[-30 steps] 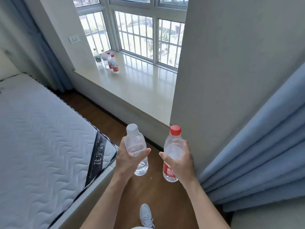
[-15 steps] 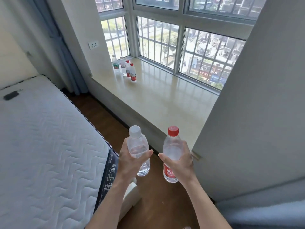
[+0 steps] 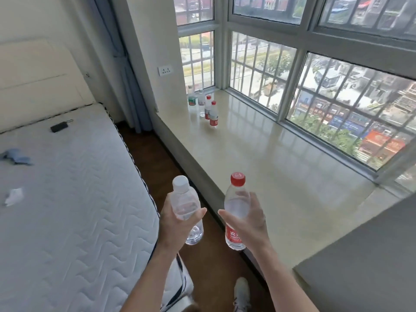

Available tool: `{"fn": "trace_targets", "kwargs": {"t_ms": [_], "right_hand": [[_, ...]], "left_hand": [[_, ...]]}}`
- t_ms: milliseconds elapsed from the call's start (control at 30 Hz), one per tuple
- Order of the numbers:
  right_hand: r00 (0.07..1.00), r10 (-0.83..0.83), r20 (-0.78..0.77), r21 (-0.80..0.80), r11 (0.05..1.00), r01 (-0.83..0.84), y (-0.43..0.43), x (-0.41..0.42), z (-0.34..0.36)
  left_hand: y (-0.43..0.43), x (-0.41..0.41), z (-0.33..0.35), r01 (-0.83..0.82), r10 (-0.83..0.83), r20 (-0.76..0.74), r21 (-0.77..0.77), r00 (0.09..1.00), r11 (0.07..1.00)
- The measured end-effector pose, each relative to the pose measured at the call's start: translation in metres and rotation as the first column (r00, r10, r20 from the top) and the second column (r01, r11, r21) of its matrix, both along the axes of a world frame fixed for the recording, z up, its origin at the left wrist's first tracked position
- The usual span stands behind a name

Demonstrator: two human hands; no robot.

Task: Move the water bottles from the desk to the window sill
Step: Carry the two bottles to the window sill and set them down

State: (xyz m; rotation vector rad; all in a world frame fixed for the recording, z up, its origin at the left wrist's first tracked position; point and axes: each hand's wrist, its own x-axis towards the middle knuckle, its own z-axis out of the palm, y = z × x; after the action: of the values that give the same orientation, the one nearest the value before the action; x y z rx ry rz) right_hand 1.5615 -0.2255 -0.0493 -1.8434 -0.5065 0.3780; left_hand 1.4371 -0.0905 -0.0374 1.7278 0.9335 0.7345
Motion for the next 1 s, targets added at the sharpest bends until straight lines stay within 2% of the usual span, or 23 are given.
{"fn": "trace_targets", "kwargs": {"t_ms": [167, 367, 733, 1000], "right_hand": [[0.995, 0.101, 0.001, -0.016, 0.995, -0.101, 0.050, 0.085, 0.013], [0.983, 0.181, -0.023, -0.002, 0.984, -0.181, 0.111, 0.161, 0.020], [0.932, 0.353, -0.082, -0.008, 0.935, -0.355, 0.241, 0.205, -0.008], [0.879, 0.472, -0.058, 0.003, 0.881, -0.473, 0.399, 0.220, -0.018]], "left_hand": [[0.047, 0.075, 0.008, -0.075, 0.076, 0.026, -0.039, 0.997, 0.996], [0.093, 0.134, 0.016, -0.150, 0.150, 0.030, 0.005, 0.988, 0.989], [0.197, 0.153, 0.007, -0.293, 0.293, 0.017, -0.007, 0.956, 0.956], [0.339, 0.168, 0.002, -0.360, 0.360, 0.003, -0.018, 0.933, 0.933]]}}
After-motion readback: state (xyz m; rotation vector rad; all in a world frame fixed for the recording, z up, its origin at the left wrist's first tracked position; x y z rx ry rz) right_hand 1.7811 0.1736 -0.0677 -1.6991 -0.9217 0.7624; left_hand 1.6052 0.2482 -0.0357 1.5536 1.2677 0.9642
